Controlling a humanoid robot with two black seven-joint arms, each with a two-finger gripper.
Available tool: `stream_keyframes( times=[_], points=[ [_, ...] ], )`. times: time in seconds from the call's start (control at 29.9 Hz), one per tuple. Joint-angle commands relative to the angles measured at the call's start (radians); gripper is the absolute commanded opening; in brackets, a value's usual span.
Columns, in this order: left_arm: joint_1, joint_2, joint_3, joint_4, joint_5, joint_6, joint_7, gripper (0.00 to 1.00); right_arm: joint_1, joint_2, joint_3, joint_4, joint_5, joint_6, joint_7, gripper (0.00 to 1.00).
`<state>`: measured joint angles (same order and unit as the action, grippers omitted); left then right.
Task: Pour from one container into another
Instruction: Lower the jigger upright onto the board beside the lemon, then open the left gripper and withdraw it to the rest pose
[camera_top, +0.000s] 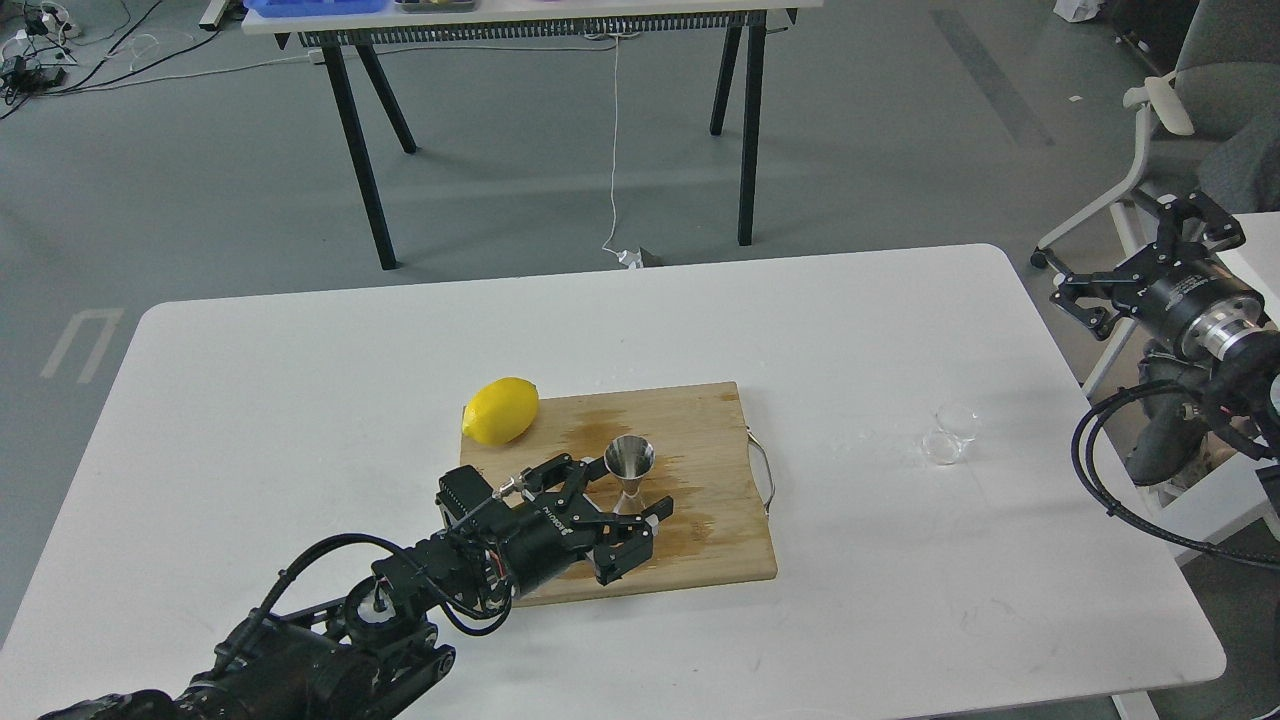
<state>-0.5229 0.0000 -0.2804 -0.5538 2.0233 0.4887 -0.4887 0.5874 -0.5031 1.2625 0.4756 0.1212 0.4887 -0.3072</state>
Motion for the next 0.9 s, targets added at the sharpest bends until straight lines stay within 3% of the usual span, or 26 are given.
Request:
stream_keyframes(
  times=[0.0,0.74,0.87],
  points=[
    [0.006,0.0,0.0,0.0,0.0,0.0,0.0,0.89,-0.003,0.0,0.0,0.0,0.0,0.0,0.0,0.99],
    [0.046,0.081,-0.002,-0.04,-0.003,0.0,0.0,0.89,-0.014,-0.005,0.005,0.003,0.001,0.0,0.0,0.99],
    [0.046,0.187,-0.003,-0.093,-0.008,0.0,0.0,0.89,-0.015,-0.005,0.005,0.003,0.001,0.0,0.0,0.99]
  ],
)
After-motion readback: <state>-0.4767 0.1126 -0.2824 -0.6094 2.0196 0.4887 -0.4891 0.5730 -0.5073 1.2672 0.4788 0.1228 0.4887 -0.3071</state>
